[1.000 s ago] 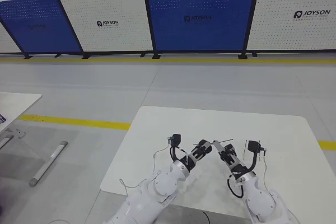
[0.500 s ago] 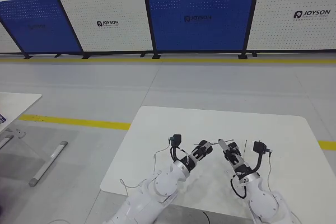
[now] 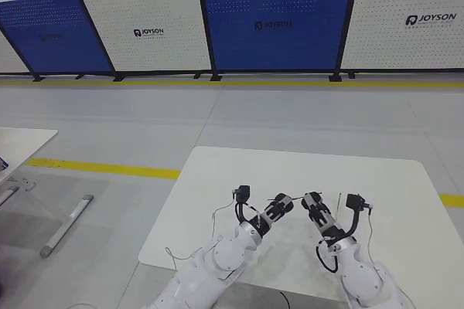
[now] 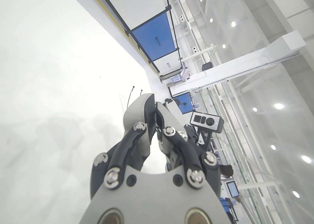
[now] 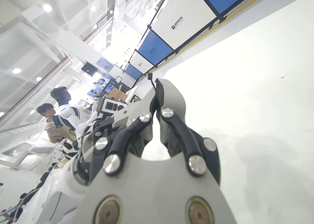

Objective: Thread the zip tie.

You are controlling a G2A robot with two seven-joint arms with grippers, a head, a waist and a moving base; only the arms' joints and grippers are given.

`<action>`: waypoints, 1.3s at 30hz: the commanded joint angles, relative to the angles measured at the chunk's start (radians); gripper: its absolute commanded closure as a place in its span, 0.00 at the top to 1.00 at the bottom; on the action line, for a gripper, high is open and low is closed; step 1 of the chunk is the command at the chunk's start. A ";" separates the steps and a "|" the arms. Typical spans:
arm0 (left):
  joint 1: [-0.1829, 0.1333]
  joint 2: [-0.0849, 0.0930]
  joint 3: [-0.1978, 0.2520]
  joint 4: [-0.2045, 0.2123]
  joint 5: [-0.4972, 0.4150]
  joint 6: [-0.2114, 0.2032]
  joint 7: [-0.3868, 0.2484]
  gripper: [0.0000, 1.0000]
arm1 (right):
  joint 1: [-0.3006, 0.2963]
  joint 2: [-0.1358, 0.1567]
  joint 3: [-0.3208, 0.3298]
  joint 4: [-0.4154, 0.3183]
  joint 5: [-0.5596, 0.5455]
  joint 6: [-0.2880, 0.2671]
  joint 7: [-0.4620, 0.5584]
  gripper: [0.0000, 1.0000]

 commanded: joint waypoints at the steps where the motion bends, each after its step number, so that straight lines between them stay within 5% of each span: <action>1: -0.001 0.000 0.001 0.000 0.002 0.002 -0.002 0.00 | 0.001 0.000 -0.002 0.000 -0.003 0.001 0.002 0.00; 11: 0.000 0.000 -0.002 -0.008 0.006 0.005 -0.005 0.00 | 0.009 -0.001 -0.014 -0.001 -0.015 0.007 0.009 0.00; 15: -0.001 0.000 -0.004 -0.009 0.002 0.009 -0.007 0.45 | 0.011 0.000 -0.014 -0.002 -0.019 0.014 0.009 0.00; 19: -0.002 0.000 -0.005 -0.009 0.001 0.011 -0.009 0.63 | 0.014 -0.001 -0.016 -0.002 -0.021 0.024 0.011 0.00; 23: -0.003 -0.001 -0.006 -0.008 0.000 0.012 -0.008 0.45 | 0.018 -0.001 -0.018 0.003 -0.025 0.038 0.009 0.00; 29: -0.005 -0.001 -0.008 -0.005 -0.004 0.012 -0.007 0.32 | 0.023 -0.002 -0.014 0.014 -0.018 0.046 0.001 0.00; 32: -0.005 -0.002 -0.009 -0.005 -0.005 0.011 -0.006 0.16 | 0.024 -0.002 -0.013 0.016 -0.017 0.047 -0.002 0.00; 39: -0.006 -0.002 -0.009 -0.003 -0.006 0.013 -0.005 0.00 | 0.025 -0.002 -0.012 0.017 -0.014 0.044 -0.005 0.00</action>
